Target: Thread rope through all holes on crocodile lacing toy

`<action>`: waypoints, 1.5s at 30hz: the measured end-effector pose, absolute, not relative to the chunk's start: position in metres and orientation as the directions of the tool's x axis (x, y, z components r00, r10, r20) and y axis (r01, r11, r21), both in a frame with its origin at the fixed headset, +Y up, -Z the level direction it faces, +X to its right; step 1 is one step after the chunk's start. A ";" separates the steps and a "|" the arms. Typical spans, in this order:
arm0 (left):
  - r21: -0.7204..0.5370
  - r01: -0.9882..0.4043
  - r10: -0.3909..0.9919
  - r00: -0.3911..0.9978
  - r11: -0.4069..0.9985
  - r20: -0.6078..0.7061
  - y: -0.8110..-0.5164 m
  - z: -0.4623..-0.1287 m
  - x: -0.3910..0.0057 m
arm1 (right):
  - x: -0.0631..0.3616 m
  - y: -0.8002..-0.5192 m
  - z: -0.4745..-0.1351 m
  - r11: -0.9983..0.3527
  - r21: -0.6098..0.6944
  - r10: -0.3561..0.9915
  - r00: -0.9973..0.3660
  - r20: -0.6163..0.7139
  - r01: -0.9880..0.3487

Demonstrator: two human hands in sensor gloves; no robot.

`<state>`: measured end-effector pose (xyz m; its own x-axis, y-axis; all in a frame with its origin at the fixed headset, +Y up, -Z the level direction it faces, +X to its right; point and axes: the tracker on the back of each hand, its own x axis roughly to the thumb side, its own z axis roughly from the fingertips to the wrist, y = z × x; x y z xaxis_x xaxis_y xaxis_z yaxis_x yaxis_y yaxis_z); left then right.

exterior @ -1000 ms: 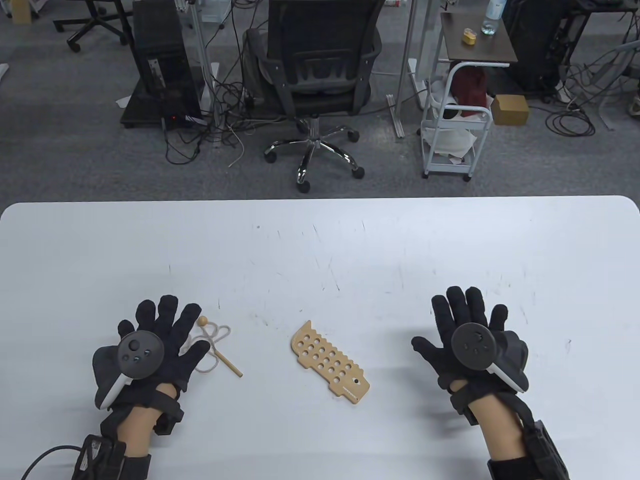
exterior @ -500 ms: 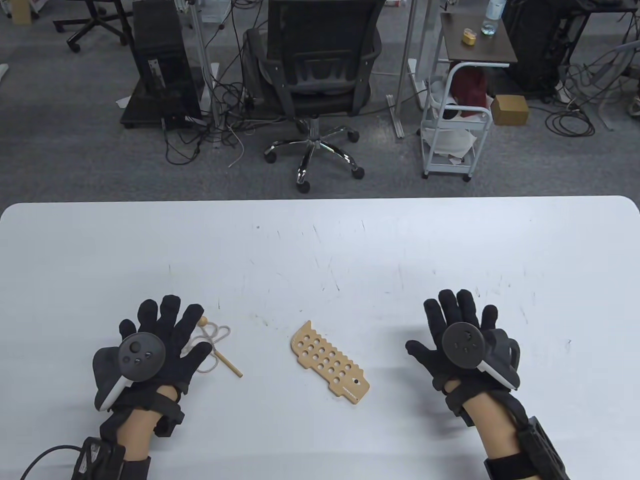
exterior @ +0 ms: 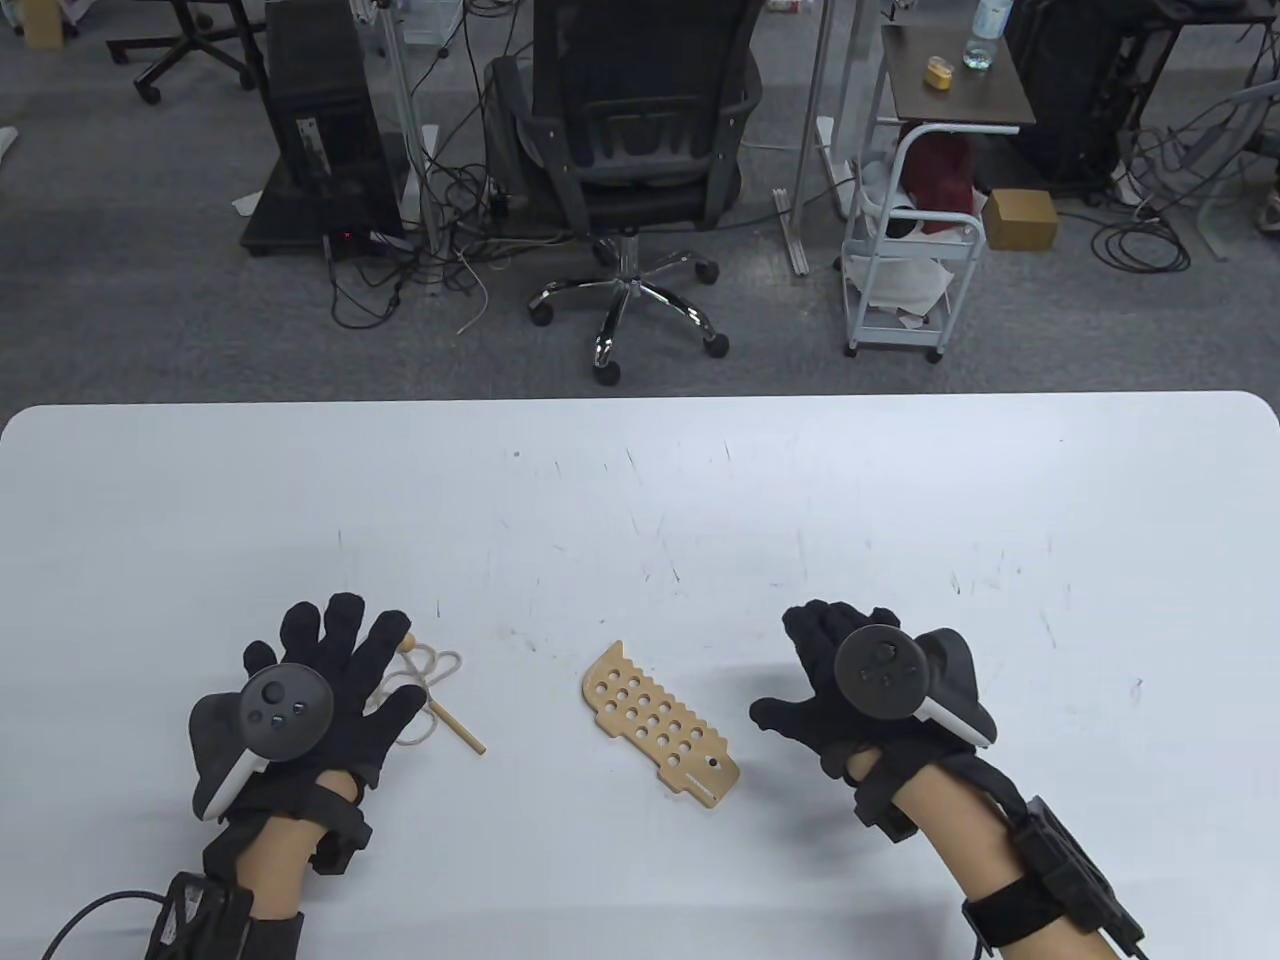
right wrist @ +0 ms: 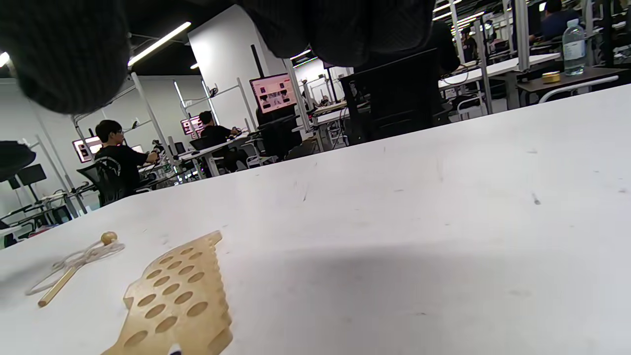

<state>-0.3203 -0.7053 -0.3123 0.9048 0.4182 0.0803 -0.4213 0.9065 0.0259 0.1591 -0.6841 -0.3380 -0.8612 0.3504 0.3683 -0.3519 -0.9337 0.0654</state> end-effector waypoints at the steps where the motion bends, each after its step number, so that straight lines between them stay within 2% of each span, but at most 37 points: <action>1: 0.022 -0.423 0.420 0.904 0.906 0.079 -0.706 -0.313 -0.320 | 0.155 -0.685 -0.338 -0.937 0.074 0.343 -0.862 0.374 -0.341; 14: 0.011 -0.421 0.418 0.904 0.907 0.088 -0.705 -0.312 -0.318 | 0.101 -0.716 -0.334 -0.981 0.144 0.185 -0.854 0.486 -0.131; 20: 0.006 -0.418 0.416 0.905 0.908 0.089 -0.705 -0.313 -0.318 | 0.087 -0.738 -0.340 -0.979 0.199 0.143 -0.865 0.482 -0.051; 27: 0.010 -0.419 0.416 0.904 0.908 0.093 -0.706 -0.313 -0.318 | 0.084 -0.758 -0.348 -0.959 0.284 0.153 -0.878 0.454 -0.020; 35: 0.017 -0.425 0.422 0.902 0.905 0.094 -0.706 -0.312 -0.319 | 0.075 -0.760 -0.342 -0.977 0.206 0.053 -0.879 0.474 0.052; 43: 0.014 -0.429 0.426 0.899 0.903 0.099 -0.706 -0.312 -0.319 | 0.076 -0.764 -0.343 -0.978 0.208 0.075 -0.886 0.458 0.025; 45: 0.013 -0.428 0.425 0.900 0.904 0.101 -0.706 -0.312 -0.319 | 0.080 -0.767 -0.344 -0.965 0.257 0.159 -0.893 0.422 -0.051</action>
<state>-0.3194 -0.7060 -0.3116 0.8996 0.4249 0.1008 -0.4282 0.9036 0.0129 0.0802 -0.7674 -0.3437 -0.8926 0.1590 0.4219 -0.0506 -0.9652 0.2566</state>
